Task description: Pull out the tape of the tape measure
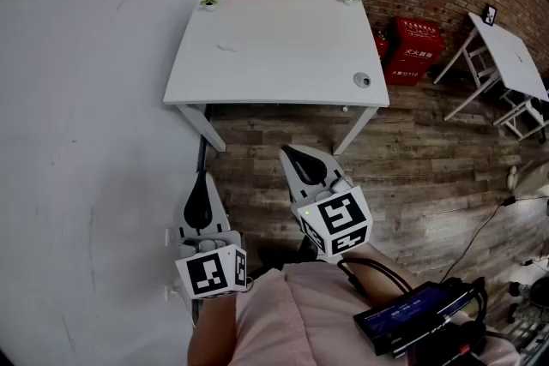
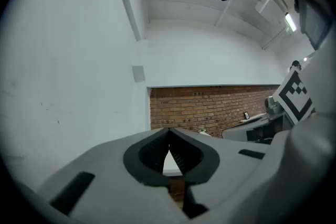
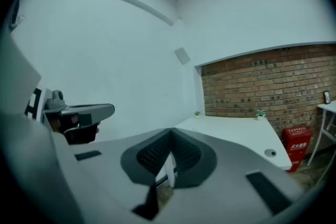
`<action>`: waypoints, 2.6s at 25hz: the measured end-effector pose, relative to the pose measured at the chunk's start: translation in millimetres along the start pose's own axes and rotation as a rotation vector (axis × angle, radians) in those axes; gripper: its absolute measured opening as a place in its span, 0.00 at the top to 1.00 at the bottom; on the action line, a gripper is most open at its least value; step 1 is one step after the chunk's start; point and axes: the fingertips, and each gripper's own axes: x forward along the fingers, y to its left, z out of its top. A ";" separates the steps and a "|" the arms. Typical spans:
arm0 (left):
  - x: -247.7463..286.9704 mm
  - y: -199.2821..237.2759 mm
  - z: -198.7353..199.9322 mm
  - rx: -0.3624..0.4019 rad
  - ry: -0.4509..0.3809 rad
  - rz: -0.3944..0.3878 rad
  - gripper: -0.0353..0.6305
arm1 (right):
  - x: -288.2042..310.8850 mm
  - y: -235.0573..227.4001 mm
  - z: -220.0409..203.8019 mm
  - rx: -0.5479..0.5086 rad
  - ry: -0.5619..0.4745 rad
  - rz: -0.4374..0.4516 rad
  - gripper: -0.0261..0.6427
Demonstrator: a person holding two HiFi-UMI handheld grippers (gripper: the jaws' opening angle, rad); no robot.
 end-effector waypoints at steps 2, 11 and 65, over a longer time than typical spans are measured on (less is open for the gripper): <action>-1.3 -1.9 1.0 0.001 0.000 -0.001 0.94 | -2.3 -0.4 0.2 0.001 0.001 -0.001 0.95; -4.7 -1.2 -6.4 -0.001 0.019 0.028 0.82 | -4.1 -7.0 -5.8 0.049 0.007 -0.024 0.71; 286.5 147.1 -48.6 -0.050 0.012 -0.085 0.82 | 287.3 -102.9 50.8 0.011 0.002 -0.119 0.68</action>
